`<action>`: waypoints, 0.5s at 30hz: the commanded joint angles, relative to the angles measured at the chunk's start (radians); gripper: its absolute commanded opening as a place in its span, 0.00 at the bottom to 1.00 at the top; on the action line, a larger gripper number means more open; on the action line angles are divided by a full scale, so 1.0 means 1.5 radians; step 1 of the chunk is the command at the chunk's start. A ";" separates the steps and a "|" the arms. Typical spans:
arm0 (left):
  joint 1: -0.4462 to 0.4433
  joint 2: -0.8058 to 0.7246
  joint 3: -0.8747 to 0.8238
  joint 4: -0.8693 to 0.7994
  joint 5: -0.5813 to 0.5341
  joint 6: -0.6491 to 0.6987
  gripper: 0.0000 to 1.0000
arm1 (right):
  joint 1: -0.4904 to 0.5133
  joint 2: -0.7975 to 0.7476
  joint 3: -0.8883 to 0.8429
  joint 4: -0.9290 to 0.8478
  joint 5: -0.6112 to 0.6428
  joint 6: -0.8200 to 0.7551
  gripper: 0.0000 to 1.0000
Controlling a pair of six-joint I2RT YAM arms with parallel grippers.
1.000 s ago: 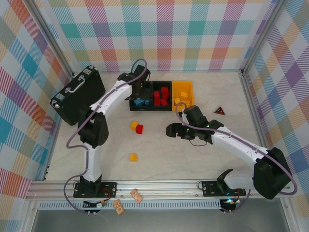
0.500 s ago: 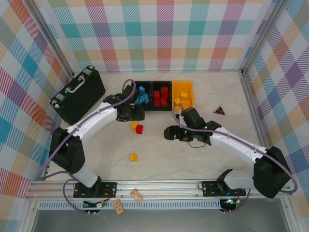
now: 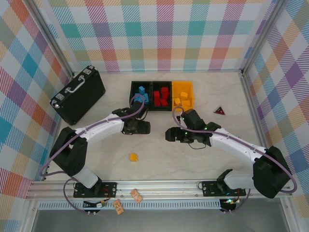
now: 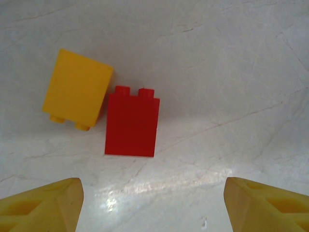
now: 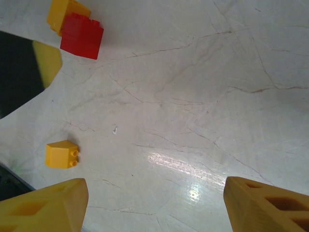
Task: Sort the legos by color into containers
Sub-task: Pick up the lego from the center of the table.
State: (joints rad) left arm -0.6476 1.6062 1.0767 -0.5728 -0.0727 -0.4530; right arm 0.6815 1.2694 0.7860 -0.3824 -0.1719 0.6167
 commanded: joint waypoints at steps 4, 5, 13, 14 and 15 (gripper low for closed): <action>-0.003 0.067 0.006 0.045 -0.037 -0.008 0.74 | 0.004 -0.011 -0.009 0.006 0.007 0.004 0.74; -0.004 0.075 0.008 0.047 -0.040 -0.008 0.74 | 0.004 -0.011 -0.009 0.007 0.007 0.005 0.74; -0.013 0.106 0.017 0.059 -0.055 -0.017 0.69 | 0.004 -0.007 -0.020 0.015 0.006 0.007 0.74; -0.015 0.107 0.019 0.059 -0.061 -0.017 0.68 | 0.004 -0.006 -0.020 0.017 0.006 0.006 0.74; -0.017 0.110 0.023 0.058 -0.065 -0.016 0.68 | 0.004 -0.005 -0.021 0.019 0.005 0.006 0.74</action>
State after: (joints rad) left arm -0.6548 1.7607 1.0786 -0.5011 -0.1341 -0.4641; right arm 0.6815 1.2678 0.7670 -0.3786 -0.1654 0.6170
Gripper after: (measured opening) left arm 0.680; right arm 0.745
